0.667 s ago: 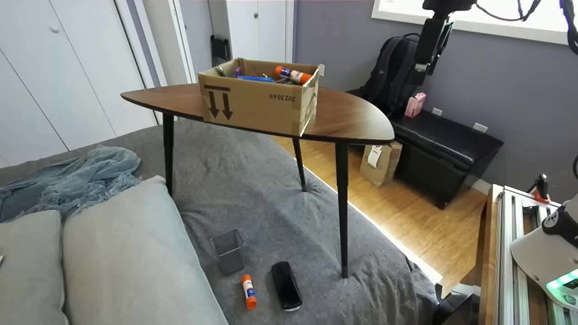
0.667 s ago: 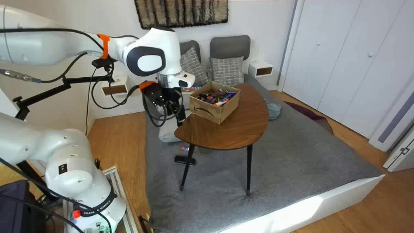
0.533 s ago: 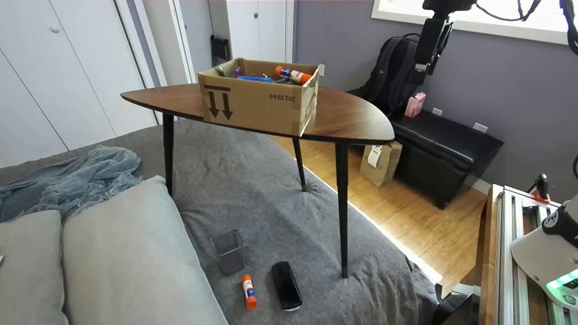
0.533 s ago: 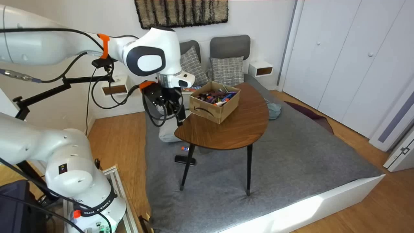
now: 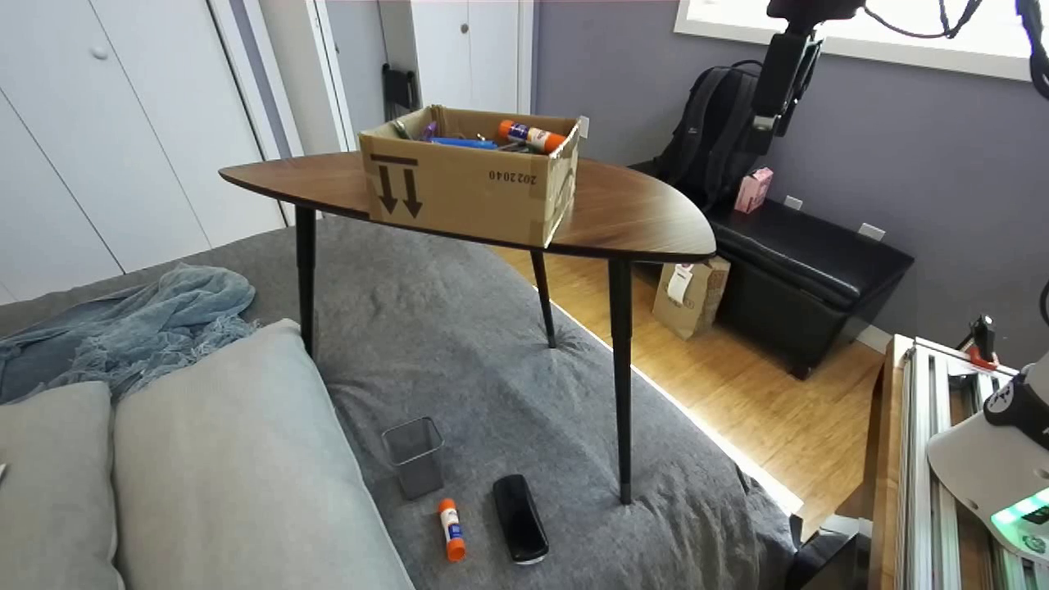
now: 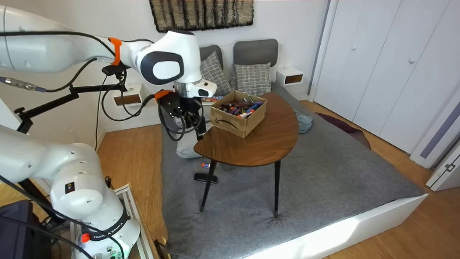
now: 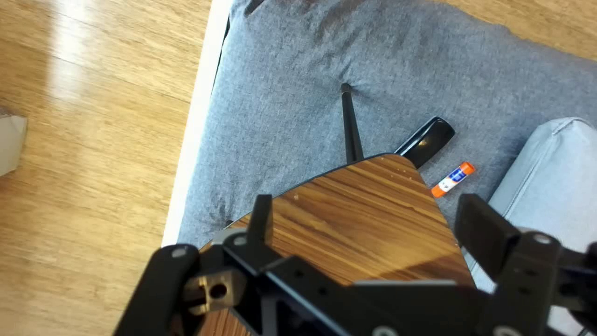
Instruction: Pick up the clear black pen from the cardboard box and put it on the table
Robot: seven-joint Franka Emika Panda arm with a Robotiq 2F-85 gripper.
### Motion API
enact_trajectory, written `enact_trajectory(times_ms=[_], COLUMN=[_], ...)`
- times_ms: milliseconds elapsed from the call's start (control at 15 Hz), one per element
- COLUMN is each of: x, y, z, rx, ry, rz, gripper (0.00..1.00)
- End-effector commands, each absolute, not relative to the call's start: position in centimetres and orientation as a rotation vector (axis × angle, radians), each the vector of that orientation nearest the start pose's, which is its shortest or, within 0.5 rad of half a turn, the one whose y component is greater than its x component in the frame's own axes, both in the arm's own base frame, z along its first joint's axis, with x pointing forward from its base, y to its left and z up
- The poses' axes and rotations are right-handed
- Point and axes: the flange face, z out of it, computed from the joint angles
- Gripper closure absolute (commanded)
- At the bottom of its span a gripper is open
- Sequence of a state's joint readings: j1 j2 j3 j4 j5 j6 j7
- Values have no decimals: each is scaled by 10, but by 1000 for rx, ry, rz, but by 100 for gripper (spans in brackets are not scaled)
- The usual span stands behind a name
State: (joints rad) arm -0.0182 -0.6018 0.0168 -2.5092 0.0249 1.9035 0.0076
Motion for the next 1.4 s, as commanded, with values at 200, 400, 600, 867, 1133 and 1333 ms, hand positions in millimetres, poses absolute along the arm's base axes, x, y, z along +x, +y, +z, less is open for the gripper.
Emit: enact_trajectory(times_ms=[200,400,600,867,1133,1333], x=[367,367,367,367,367,393], y=[2,2,2,2,2,-4], z=[484,484,484,484,484,498], rx=[-3127,-3127,-3127,-3127,-3127,-3073], ry=[31,31,31,31,31,125], rz=[7,7,7,7,7,-75], gripper=[0,0,0,0,0,0])
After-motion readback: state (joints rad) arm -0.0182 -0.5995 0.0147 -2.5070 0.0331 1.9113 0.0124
